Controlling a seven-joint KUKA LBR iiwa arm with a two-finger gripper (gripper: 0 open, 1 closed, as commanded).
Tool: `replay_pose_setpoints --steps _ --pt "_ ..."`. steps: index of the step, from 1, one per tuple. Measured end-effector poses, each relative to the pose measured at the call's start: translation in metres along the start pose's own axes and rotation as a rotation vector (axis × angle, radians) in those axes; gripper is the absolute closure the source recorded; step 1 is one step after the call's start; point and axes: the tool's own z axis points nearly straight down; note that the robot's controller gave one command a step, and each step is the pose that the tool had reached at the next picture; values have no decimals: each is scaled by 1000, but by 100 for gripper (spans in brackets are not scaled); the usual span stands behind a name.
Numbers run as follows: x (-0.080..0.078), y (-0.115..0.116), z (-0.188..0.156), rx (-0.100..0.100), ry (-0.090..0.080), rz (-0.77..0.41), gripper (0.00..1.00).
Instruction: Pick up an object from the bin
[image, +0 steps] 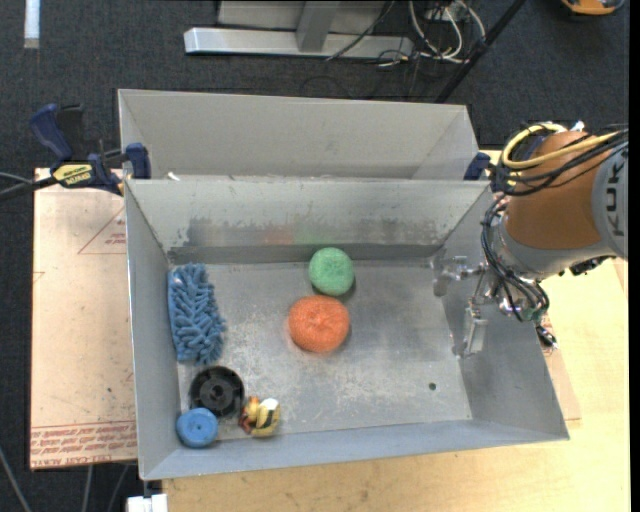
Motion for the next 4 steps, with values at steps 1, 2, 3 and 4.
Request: replay_pose_setpoints --steps 1,2,3,4 --pt "-2 0 -4 1 -7 -3 0" --pt "7 36 27 4 -12 2 0" --pt "-4 70 54 -4 1 -71 0" --pt "9 94 27 3 -1 -64 0"
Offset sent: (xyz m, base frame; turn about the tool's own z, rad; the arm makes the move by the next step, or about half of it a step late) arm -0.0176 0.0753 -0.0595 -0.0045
